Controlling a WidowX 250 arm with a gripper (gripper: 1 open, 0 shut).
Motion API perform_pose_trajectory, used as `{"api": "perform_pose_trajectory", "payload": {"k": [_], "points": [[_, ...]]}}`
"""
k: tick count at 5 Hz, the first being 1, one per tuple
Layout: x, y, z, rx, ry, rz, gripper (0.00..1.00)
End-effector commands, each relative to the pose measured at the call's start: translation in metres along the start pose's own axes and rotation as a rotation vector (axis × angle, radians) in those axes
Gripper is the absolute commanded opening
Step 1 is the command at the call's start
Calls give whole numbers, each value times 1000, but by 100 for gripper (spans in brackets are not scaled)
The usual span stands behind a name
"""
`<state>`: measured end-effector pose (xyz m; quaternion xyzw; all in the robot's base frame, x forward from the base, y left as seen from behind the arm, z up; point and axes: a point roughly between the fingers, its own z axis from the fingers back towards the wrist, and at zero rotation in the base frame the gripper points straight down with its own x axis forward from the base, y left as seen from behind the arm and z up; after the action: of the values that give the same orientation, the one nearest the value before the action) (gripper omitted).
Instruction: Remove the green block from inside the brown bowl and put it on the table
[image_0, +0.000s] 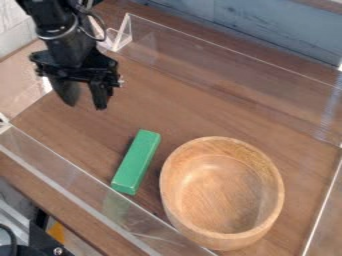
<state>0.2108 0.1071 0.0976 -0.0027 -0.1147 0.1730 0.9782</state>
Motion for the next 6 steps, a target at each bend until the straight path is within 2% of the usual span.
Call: {"api": "perform_pose_trajectory", "payload": {"k": [1, 3, 6], "points": [[-5, -5, 16, 23, -27, 45, 100], [-5, -3, 30, 29, -28, 101, 100], [9, -28, 30, 18, -15, 81, 100]]}}
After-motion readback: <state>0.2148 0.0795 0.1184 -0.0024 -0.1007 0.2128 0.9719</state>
